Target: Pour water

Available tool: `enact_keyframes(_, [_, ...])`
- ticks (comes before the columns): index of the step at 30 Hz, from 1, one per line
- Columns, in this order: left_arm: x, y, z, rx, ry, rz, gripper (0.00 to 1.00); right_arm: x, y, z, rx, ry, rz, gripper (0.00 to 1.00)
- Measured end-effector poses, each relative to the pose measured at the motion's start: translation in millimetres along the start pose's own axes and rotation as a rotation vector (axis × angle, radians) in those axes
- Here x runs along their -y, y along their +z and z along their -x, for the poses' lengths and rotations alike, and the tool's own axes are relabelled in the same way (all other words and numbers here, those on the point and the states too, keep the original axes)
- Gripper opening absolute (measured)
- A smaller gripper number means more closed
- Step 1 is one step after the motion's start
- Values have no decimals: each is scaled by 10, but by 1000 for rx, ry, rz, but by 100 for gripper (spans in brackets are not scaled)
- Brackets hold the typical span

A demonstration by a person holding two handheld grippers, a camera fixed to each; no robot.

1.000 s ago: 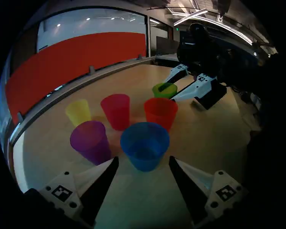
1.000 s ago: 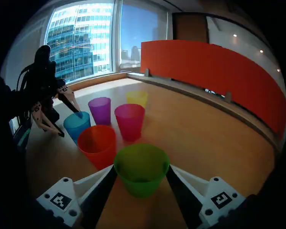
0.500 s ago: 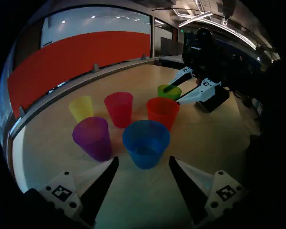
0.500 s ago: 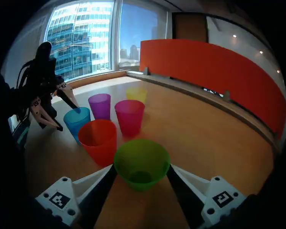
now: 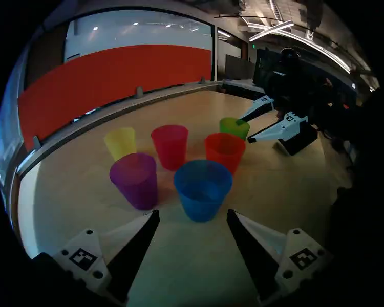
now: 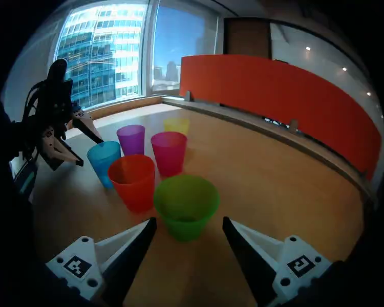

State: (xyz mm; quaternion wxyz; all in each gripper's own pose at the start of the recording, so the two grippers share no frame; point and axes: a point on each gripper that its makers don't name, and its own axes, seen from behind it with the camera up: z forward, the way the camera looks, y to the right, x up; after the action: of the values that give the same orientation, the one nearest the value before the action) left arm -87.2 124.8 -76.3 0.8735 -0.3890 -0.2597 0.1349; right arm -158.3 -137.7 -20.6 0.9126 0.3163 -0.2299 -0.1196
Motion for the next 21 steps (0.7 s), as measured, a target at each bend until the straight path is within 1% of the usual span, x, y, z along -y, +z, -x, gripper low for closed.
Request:
enact_keyframes(6, [84, -103, -19, -23, -24, -46, 98, -19, -166, 43, -20, 21, 35, 100])
enact_keyframes(12, [159, -228, -21, -46, -30, -98, 98, -69, -314, 70, -39, 43, 78, 100])
enact_keyframes(17, [247, -296, -45, -73, -38, -157, 98, -128, -407, 27, -66, 66, 125, 100])
enact_keyframes(21, [317, -357, -84, -105, -44, -206, 98, -153, -493, -72, -101, 77, 160, 100])
